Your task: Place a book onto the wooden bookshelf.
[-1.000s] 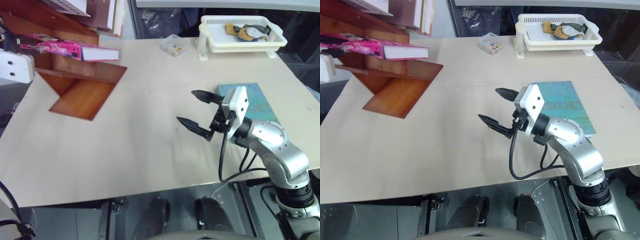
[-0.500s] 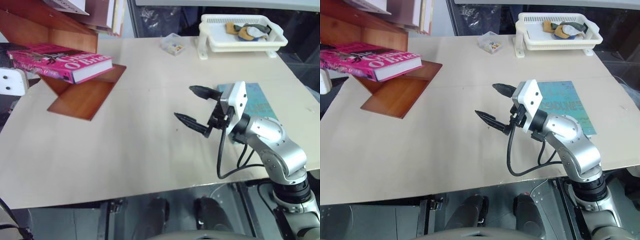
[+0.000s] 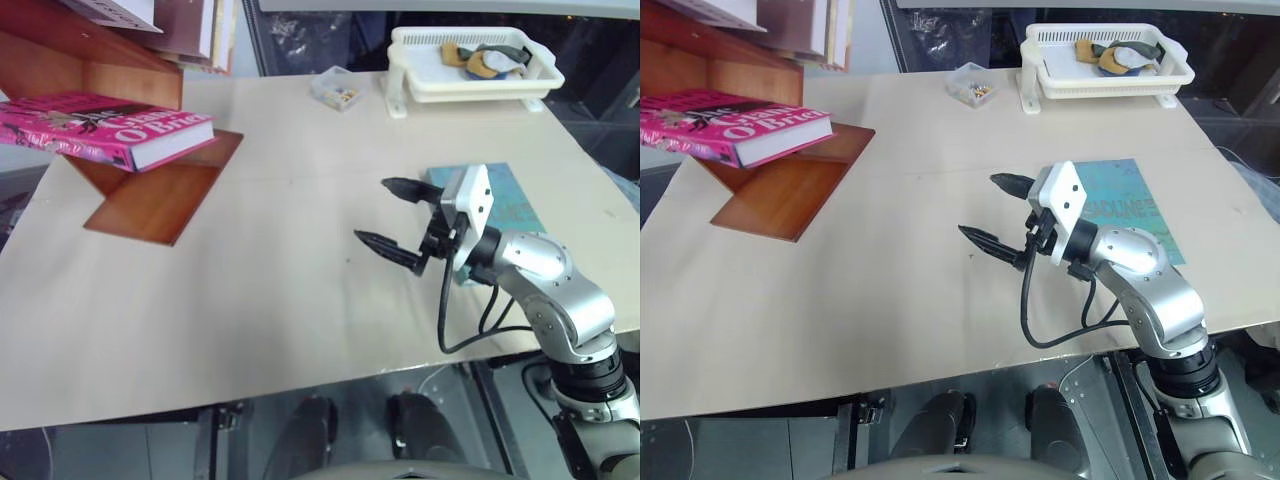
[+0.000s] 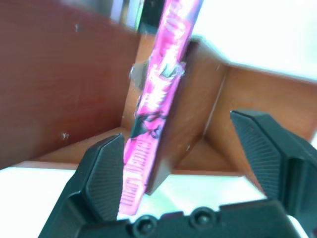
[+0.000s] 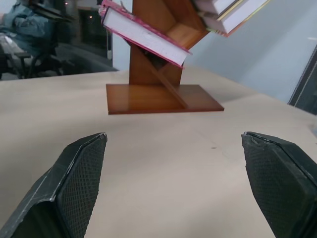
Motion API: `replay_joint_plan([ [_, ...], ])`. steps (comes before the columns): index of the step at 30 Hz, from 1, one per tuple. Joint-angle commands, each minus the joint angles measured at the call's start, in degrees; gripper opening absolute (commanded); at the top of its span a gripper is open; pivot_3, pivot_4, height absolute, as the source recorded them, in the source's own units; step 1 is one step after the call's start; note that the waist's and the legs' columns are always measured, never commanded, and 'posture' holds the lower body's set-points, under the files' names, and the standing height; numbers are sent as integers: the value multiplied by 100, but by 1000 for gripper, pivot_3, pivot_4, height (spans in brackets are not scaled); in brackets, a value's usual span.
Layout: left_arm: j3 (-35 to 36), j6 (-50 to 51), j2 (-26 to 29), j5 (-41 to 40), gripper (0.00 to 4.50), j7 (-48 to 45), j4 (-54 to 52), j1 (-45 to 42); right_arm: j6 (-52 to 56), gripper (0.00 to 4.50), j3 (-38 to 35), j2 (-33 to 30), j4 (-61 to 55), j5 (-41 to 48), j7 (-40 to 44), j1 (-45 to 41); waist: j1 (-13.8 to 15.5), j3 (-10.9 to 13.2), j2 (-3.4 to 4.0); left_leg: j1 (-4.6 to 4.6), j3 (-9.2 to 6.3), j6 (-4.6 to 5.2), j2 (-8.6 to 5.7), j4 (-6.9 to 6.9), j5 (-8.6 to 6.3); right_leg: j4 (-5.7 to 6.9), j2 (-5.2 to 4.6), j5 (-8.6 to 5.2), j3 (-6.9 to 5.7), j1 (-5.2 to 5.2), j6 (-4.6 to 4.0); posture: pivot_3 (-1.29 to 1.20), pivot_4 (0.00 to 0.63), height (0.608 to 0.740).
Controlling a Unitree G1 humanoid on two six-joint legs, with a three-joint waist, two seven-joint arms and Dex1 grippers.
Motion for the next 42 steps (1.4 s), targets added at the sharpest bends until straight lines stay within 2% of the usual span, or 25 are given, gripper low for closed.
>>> replay_joint_plan([
  [1, 682, 828, -700, -578, 3902, 407, -2219, 1410, -26, 4500, -103, -48, -54, 93, 96, -74, 19, -1, 4, 3, 1, 0, 0, -1, 0, -1, -26, 0, 2, 2, -1, 0, 150, 740],
  [3, 670, 1359, -1303, -443, 3902, 1089, -3677, 2239, -37, 4500, -85, -54, -42, 72, 103, -73, 15, -1, 6, 5, 3, -1, 0, -3, -1, -4, -30, 6, 7, 3, -9, 0, 150, 740],
  [5, 446, 1838, -1771, -148, 3902, 1737, -4677, 2626, -31, 4500, -67, -58, -60, 51, 81, -71, 25, -5, -2, -2, -1, -2, 2, -3, -1, -9, -28, 9, 3, 1, -13, 0, 150, 740],
  [9, -222, 2854, -2479, 531, 3902, 3093, -5950, 2359, 19, 4500, -57, -70, -162, -11, -46, -47, 128, -5, 3, 5, -8, -4, 1, -2, 1, 0, -22, 11, -6, 4, -17, 0, 150, 740],
  [10, -402, 3116, -2605, 528, 3408, 3313, -6185, 2181, 42, 4500, -70, -84, -233, -26, -96, -9, 156, -6, 9, 9, -7, -5, 1, -2, 1, 1, -21, 13, -5, 6, -19, 0, 150, 740],
  [11, -579, 3423, -2713, 462, 3203, 3466, -6426, 2055, 71, 4500, -91, -95, -314, -33, -157, 37, 173, -6, 10, 9, -9, -6, 0, -1, 2, 2, -18, 13, -8, 6, -19, 0, 150, 740],
  [14, -974, 4158, -3027, 192, 1840, 3765, -7110, 1955, 153, 4500, -143, -125, -507, -26, -287, 142, 136, -7, 12, 9, -6, -8, -2, 0, 3, 2, 1, 14, -1, 6, -20, 0, 150, 740],
  [18, -1499, 5278, -3826, -133, 58, 4692, -7786, 1739, 212, 4500, -189, -163, -702, -38, -451, 260, 118, -6, 19, 8, 6, -10, -2, -7, 3, -3, 2, 13, 17, 0, -20, 0, 150, 740],
  [21, -1802, 5822, -4514, -52, 23, 5488, -7939, 1435, 241, 4500, -210, -157, -781, -43, -571, 280, 140, -6, 18, 7, 4, -10, 3, -6, 4, 0, 8, 13, 14, 0, -20, 0, 150, 740],
  [24, -2155, 5791, -5591, 587, 23, 6756, -7367, 675, 308, 4500, -249, -158, -887, -27, -701, 290, 203, -13, 20, 11, -1, -9, -4, 2, 4, 2, 7, 14, 6, 7, -19, 0, 150, 740],
  [26, -2068, 5732, -5839, 1007, 23, 7279, -6996, 220, 357, 4500, -265, -177, -938, -18, -749, 305, 261, -16, 15, 11, -8, -9, -6, 9, 4, 2, 7, 15, -2, 13, -19, 0, 150, 740],
  [29, -1770, 5526, -5749, 1287, 23, 7565, -6516, -253, 408, 4500, -288, -199, -992, -1, -794, 321, 244, -17, 13, 8, -3, -29, -9, 10, 16, 4, 11, 15, 5, 11, -20, 0, 150, 740],
  [33, -1398, 5460, -5529, 1219, 23, 7620, -6237, -581, 437, 4500, -307, -224, -1012, 7, -812, 325, 175, -16, 13, 5, 3, -35, -7, -3, 19, -2, 11, 14, 12, 1, -21, 0, 150, 740],
  [40, -1134, 5750, -5216, 1015, 23, 7595, -6266, -833, 442, 4500, -282, -220, -1028, 17, -845, 321, 117, -16, 14, 5, 6, -35, 0, -2, 19, -1, 16, 14, 16, 0, -21, 0, 150, 740],
  [42, -1154, 5633, -4918, 1136, 23, 7398, -6292, -874, 442, 4500, -277, -219, -1026, 31, -848, 320, 97, -16, 14, 7, 6, -37, 5, -2, 20, 2, 20, 14, 16, -1, -21, 0, 150, 740],
])
